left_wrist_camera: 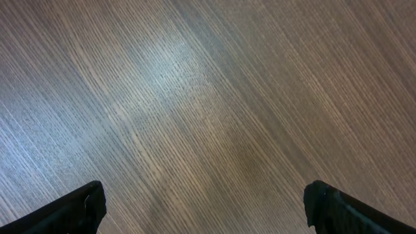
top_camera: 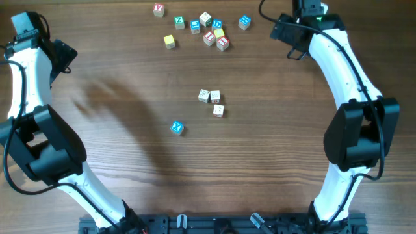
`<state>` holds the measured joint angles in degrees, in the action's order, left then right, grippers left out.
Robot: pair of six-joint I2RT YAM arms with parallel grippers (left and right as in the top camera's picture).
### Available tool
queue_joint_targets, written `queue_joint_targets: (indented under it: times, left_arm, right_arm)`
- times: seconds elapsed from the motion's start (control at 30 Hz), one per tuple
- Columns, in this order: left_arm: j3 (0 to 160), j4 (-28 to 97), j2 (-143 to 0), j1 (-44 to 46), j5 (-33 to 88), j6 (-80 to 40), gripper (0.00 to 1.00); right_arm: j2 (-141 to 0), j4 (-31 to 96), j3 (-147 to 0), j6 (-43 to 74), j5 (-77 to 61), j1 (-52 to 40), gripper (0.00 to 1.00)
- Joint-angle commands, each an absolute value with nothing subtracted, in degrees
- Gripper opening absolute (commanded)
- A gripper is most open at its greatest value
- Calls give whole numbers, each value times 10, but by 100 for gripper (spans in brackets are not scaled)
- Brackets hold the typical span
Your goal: Form a circle
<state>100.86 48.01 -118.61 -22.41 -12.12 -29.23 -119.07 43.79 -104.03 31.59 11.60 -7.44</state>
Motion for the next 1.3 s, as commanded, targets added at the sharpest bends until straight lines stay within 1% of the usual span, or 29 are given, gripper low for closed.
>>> queue_joint_targets:
  times: [0.0,0.63,0.77,1.27]
  left_arm:
    - [1015,481,-1179,-226,-122,-288,100]
    - [1015,481,-1179,-226,-122,-288,100]
    - [1015,485,-1179,-227,-173,-268,100]
    - [1015,485,-1179,-227,-174,-268,100]
  right_arm:
    - [-1197,427,-1042,315,111,-75,100]
    - [-1197,427,-1042,315,111,-75,100]
    - [-1197,427,-1042,315,111,-75,100]
    - [-1197,427,-1042,315,111,-75,100]
